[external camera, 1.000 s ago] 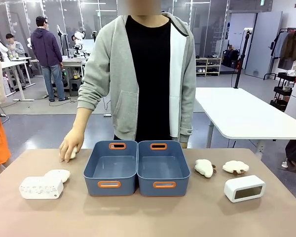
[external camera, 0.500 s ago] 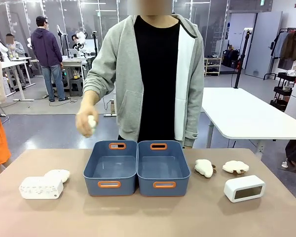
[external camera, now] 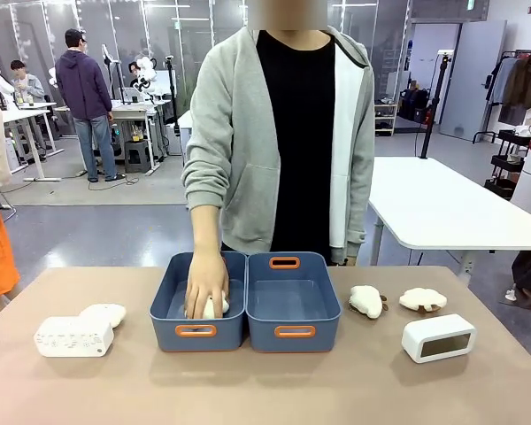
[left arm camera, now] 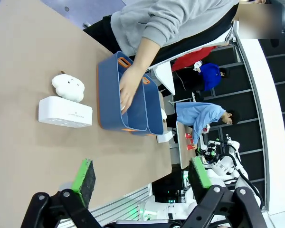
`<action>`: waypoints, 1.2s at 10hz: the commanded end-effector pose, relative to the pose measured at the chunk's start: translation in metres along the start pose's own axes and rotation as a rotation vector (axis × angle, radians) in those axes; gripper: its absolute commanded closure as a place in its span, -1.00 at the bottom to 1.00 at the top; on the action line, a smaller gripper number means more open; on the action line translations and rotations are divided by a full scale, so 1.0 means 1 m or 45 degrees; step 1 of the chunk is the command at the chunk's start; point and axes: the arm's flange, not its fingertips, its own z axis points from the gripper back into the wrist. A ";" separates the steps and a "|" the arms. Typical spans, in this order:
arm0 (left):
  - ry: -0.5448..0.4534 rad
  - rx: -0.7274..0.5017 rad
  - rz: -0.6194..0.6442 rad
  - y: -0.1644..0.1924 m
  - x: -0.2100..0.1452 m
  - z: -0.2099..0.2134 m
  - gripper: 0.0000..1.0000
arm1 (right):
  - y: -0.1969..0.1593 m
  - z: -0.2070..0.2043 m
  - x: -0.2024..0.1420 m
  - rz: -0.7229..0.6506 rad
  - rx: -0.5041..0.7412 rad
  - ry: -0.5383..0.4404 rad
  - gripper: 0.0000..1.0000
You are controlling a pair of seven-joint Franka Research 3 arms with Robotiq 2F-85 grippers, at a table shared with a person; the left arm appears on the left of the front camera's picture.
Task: Sort the digital clocks into the basket.
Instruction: Pick up the Digital clock from the table and place it into the empty Plastic storage basket.
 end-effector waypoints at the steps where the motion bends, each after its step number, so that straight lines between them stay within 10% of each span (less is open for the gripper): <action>1: -0.006 -0.032 -0.025 0.001 0.004 0.000 -1.00 | 0.012 -0.007 0.005 0.128 -0.065 0.119 -1.00; 5: -0.006 -0.032 -0.025 0.001 0.004 0.000 -1.00 | 0.034 -0.104 0.030 1.275 -0.720 0.913 -1.00; 9: -0.006 -0.032 -0.025 0.001 0.004 0.000 -1.00 | 0.052 -0.198 0.009 1.731 -0.812 1.332 -1.00; 10: -0.006 -0.032 -0.025 0.001 0.004 0.000 -1.00 | 0.056 -0.211 -0.002 1.786 -0.893 1.392 -1.00; 11: -0.006 -0.032 -0.025 0.001 0.004 0.000 -1.00 | 0.056 -0.198 0.027 1.107 -0.610 1.195 -1.00; 12: -0.006 -0.032 -0.025 0.001 0.004 0.000 -1.00 | 0.056 -0.198 0.027 1.107 -0.610 1.195 -1.00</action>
